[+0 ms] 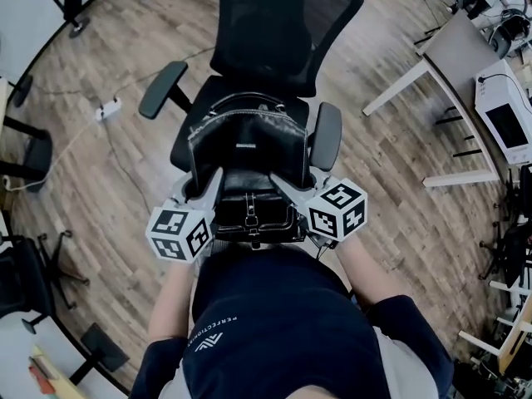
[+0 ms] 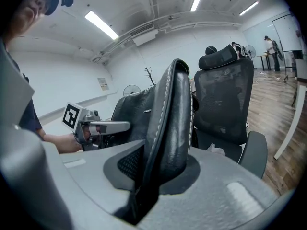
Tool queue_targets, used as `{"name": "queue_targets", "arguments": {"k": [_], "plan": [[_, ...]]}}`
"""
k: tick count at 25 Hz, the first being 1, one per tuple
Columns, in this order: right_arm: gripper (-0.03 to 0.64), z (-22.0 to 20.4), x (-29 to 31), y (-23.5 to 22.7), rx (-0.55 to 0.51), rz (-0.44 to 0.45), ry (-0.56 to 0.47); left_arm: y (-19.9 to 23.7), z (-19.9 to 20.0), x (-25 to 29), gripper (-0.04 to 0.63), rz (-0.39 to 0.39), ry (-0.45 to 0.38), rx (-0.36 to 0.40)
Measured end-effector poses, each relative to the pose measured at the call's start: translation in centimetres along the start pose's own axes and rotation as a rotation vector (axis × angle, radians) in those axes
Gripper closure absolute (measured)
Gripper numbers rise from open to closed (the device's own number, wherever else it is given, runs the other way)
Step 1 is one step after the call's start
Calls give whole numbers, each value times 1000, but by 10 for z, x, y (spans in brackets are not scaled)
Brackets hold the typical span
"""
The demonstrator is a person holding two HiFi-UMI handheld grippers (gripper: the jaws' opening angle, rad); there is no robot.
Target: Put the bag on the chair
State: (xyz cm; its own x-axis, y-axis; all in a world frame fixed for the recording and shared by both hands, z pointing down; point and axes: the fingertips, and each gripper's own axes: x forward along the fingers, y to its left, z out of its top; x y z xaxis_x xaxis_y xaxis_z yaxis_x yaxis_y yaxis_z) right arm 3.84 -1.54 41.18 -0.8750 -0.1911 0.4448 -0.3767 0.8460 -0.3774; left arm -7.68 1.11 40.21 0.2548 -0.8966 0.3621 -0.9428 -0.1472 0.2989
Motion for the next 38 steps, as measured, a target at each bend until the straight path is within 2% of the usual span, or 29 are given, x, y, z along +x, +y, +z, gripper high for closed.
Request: {"name": "queue_targets", "arguments": {"k": [5,14,25,38], "plan": [[549,14,35,-21,37,-53,-9,35,11,29,509,-30,24,4],[544,45,94,-75,153,-146,-30,95,41,103,508,-135,132,30],[538,77,153,-150,194,-253,-72,150,67,197,507,-235,179,57],[528,68,201,-231,239,-306,-90,190,52,289,503,-276,233,74]]}}
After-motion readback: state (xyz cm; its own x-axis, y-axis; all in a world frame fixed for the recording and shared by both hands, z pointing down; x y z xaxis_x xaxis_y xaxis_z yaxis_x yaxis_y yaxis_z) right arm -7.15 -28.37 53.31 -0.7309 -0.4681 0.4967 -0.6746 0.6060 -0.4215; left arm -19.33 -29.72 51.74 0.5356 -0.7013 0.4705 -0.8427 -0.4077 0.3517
